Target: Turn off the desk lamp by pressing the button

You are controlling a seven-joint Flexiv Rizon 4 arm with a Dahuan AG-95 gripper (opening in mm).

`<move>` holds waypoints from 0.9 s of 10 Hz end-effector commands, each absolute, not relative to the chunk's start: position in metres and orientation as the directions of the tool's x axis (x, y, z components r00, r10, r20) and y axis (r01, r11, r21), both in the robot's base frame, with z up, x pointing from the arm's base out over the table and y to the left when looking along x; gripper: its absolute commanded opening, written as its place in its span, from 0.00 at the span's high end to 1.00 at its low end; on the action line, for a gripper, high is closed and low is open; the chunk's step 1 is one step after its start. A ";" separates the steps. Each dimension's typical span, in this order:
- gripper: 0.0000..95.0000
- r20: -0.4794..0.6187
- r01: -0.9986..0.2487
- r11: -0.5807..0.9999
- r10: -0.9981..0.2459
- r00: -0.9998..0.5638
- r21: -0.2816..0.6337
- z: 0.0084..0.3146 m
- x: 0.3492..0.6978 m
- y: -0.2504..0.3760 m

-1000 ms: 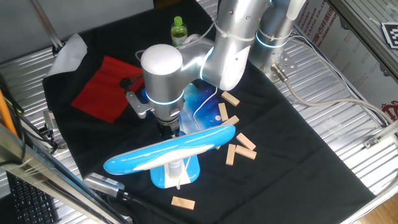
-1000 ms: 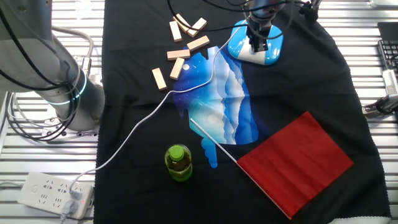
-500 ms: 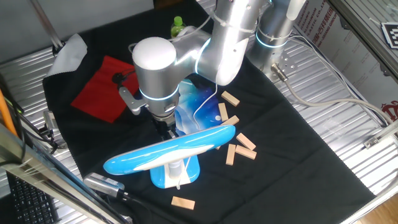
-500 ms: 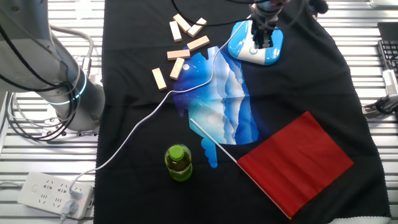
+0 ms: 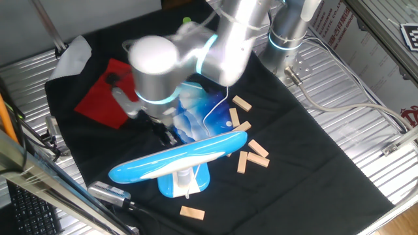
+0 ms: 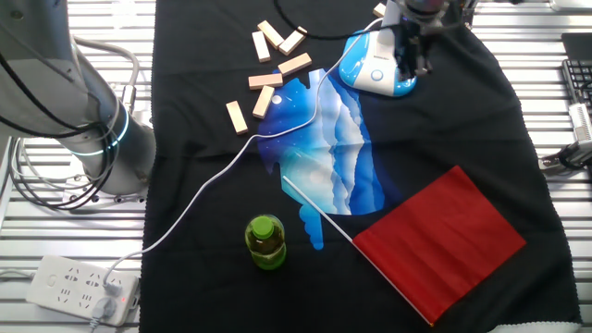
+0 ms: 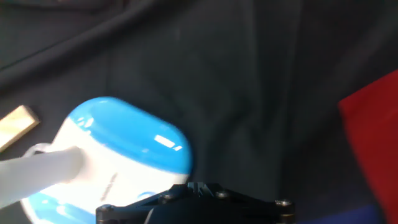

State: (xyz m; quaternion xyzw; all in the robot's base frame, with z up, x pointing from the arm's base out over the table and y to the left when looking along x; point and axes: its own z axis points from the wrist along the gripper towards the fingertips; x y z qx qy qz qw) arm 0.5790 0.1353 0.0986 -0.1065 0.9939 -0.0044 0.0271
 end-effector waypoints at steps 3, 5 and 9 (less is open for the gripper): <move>1.00 -0.037 -0.255 0.966 -0.254 -0.967 0.033 0.107 0.587 0.121; 1.00 -0.034 -0.274 0.961 -0.273 -0.961 0.034 0.107 0.588 0.121; 1.00 -0.025 -0.311 0.950 -0.310 -0.950 0.035 0.109 0.587 0.121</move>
